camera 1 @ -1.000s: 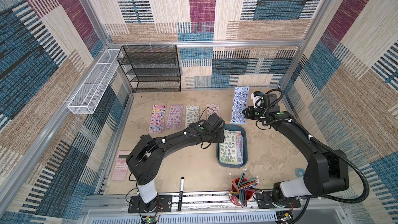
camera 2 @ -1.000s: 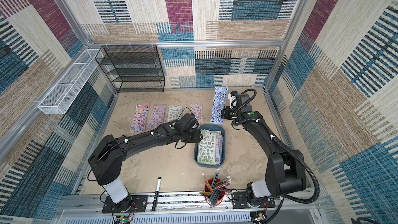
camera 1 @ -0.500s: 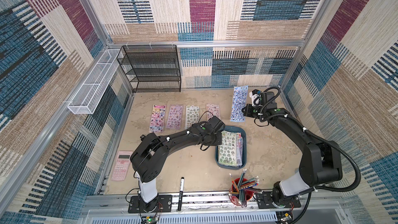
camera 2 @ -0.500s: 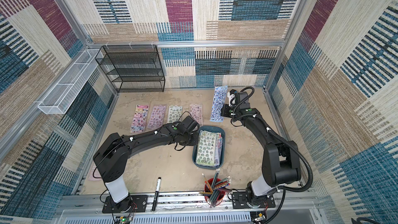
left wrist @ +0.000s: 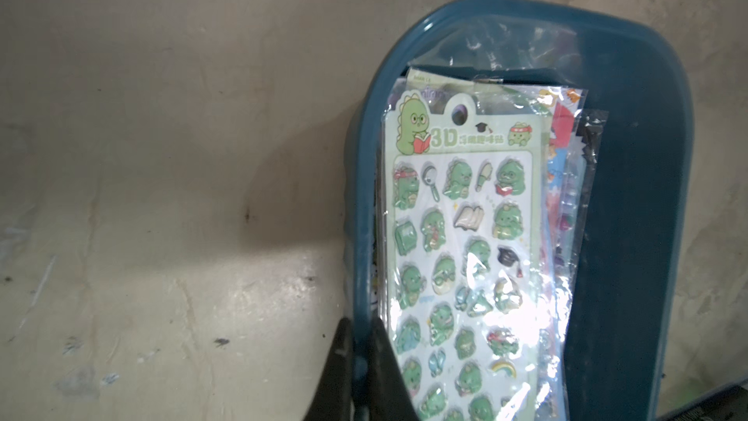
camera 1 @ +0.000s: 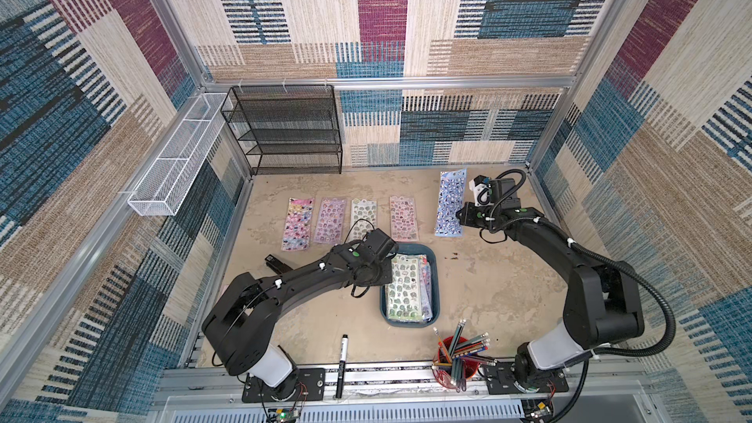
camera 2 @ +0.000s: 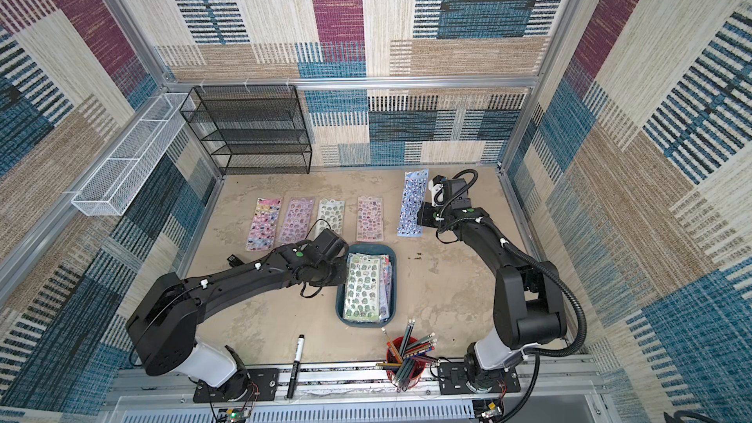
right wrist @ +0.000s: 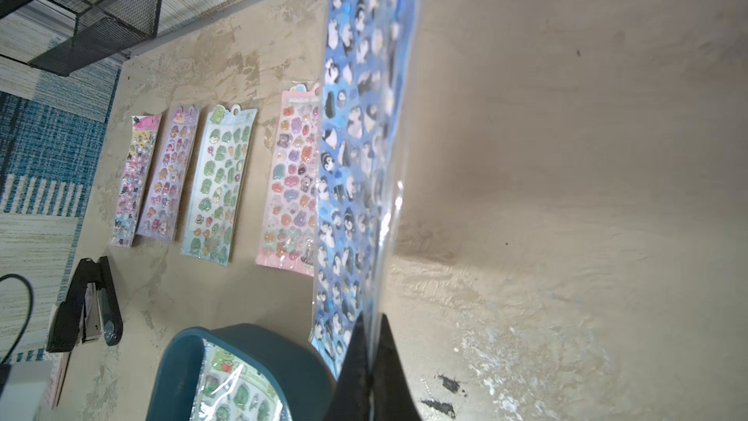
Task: Take the stickers out of the storage box
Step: Move the storage box to the center of the board, then place the sticker at the center of the board.
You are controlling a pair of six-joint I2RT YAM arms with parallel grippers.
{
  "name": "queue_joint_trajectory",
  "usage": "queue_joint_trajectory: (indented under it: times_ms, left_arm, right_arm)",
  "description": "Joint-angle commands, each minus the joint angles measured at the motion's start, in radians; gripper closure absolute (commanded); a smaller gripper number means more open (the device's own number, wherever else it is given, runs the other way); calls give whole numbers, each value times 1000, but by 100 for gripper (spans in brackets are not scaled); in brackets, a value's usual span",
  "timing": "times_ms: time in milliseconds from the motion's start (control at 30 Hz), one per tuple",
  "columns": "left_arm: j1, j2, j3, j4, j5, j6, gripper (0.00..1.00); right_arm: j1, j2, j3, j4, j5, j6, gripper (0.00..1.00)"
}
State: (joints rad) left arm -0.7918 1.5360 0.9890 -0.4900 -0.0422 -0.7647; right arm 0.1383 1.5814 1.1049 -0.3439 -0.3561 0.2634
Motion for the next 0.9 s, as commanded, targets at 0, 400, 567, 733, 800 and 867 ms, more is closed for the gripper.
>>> queue_joint_trajectory:
  times_ms: [0,400,567,733,800,867]
  left_arm:
    - [11,-29,-31,2,-17,-20,100]
    - [52,-24,-38,39,41,-24,79]
    - [66,-64,-21,24,29,-18,71]
    - [74,-102,-11,-8,11,-19,68]
    - [88,-138,-18,-17,11,-24,68]
    - [115,-194,-27,-25,8,-21,67]
  right_arm:
    - [1,45,8,29,-10,-28,100]
    - [0,324,244,-100,160,-167,100]
    - [1,425,315,-133,164,-191,100]
    - [1,485,357,-139,195,-203,100]
    - [0,504,375,-146,224,-214,99]
    - [1,526,401,-160,233,-233,96]
